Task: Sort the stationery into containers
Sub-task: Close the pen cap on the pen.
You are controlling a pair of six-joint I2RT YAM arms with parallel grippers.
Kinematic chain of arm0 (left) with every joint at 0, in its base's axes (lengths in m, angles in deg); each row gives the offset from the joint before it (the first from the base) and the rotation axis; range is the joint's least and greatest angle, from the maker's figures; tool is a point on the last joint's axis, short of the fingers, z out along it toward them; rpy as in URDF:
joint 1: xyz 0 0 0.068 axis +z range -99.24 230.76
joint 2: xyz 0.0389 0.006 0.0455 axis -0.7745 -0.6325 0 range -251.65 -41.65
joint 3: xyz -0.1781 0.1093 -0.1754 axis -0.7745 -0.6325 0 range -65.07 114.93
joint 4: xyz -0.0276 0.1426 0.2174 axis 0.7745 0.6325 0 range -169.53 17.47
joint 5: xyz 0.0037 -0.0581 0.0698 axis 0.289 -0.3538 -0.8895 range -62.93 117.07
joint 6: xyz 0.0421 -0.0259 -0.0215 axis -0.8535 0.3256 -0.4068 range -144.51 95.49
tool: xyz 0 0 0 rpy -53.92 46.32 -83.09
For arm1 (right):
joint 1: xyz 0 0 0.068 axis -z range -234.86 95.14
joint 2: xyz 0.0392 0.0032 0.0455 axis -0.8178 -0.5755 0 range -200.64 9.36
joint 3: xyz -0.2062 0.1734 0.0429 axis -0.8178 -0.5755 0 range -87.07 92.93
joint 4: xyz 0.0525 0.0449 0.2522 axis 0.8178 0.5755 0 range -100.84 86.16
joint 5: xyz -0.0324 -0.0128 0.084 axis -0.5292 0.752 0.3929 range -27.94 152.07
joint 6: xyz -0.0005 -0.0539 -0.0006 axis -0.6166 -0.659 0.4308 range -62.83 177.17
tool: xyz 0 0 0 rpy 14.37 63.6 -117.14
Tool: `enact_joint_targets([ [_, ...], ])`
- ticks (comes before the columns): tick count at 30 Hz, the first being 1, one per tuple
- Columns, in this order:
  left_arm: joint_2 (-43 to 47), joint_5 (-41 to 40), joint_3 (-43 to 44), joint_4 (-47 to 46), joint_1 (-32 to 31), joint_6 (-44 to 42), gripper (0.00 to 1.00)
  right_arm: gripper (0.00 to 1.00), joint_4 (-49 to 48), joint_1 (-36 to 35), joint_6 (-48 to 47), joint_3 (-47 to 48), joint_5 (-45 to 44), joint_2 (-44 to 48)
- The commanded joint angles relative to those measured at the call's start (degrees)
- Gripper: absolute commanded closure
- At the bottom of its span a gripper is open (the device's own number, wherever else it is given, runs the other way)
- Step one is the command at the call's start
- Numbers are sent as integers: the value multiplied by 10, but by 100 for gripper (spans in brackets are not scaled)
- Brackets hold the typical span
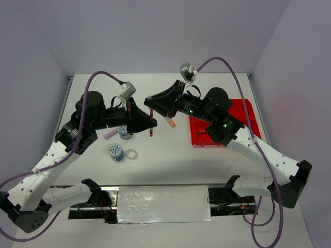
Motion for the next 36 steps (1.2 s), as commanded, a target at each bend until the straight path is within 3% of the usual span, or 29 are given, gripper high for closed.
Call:
enact_joint_targets([
  [1, 10, -8, 21, -52, 0, -17, 100, 100, -1, 2, 4, -14, 12, 5],
  [20, 13, -26, 13, -59, 0, -11, 100, 100, -10, 2, 5, -28, 6, 16],
  [32, 6, -89, 77, -25, 3, -58, 100, 100, 12, -9, -3, -138, 68, 13],
  [36, -4, -102, 107, -26, 8, -82, 100, 100, -14, -17, 5, -235, 63, 9],
])
